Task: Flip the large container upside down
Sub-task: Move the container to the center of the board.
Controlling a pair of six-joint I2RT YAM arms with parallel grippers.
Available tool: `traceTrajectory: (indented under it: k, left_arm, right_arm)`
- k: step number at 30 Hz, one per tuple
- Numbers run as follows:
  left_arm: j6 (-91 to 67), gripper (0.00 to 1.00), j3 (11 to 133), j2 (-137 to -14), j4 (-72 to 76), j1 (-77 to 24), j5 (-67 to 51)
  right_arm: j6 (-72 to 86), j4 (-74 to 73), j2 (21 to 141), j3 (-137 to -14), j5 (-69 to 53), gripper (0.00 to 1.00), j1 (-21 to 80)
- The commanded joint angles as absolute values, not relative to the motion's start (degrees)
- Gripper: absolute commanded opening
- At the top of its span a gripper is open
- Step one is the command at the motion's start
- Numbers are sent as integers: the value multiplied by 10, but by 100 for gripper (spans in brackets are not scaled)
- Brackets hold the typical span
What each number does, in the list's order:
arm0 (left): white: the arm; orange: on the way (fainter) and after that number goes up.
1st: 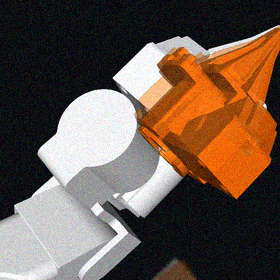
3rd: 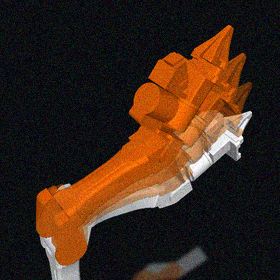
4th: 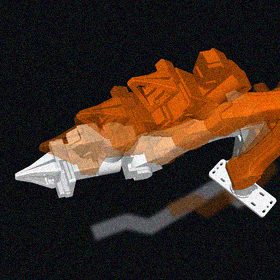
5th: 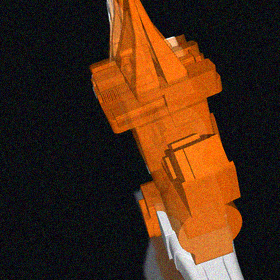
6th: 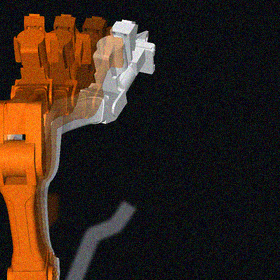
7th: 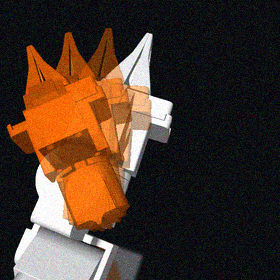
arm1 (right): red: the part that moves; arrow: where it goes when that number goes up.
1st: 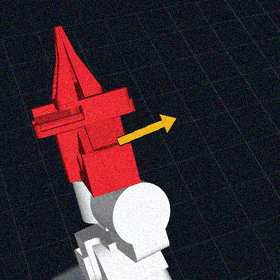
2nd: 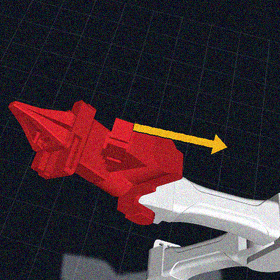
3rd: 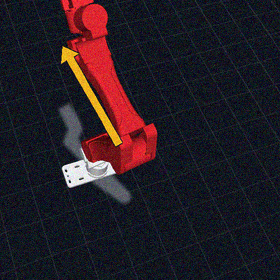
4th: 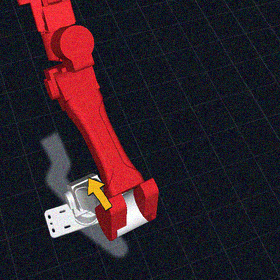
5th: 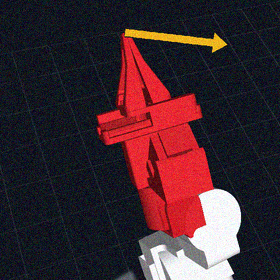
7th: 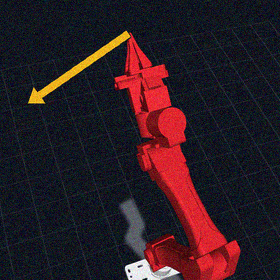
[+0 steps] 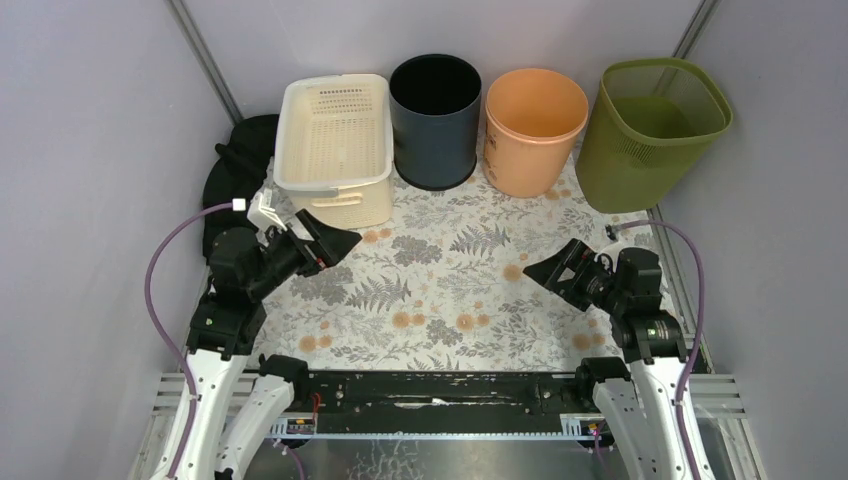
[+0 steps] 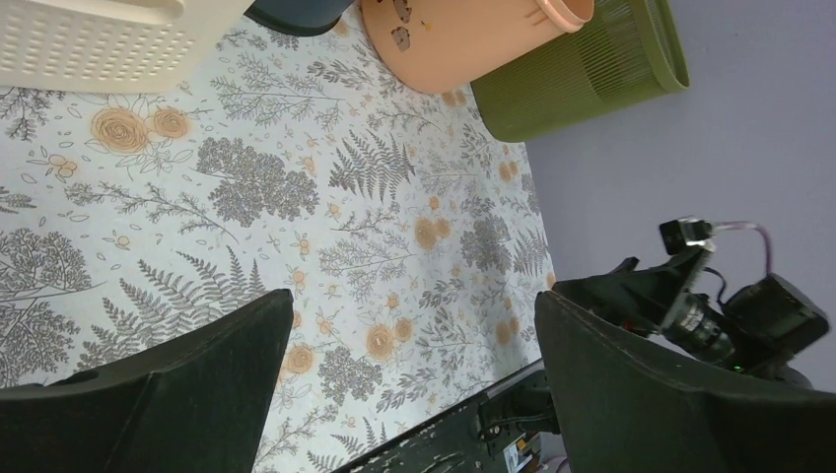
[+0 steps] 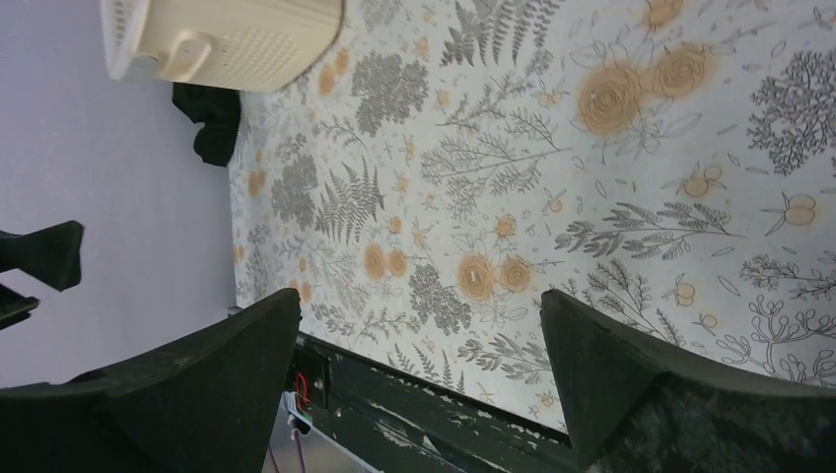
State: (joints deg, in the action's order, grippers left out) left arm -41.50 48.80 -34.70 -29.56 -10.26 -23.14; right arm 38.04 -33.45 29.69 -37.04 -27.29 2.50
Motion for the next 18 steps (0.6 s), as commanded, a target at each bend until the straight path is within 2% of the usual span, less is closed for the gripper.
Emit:
traceTrajectory:
  k: [1, 8, 18]
  left_arm:
    - [-420, 100, 523, -348, -332, -105, -214]
    - [-404, 100, 550, -385, -414, -105, -166]
    - [-400, 100, 566, -442, -375, -105, -176]
  right_arm:
    - [389, -288, 303, -338, -306, 99, 23]
    - [492, -188, 274, -234, -442, 99, 23]
    - [479, -173, 286, -190, -471, 99, 22]
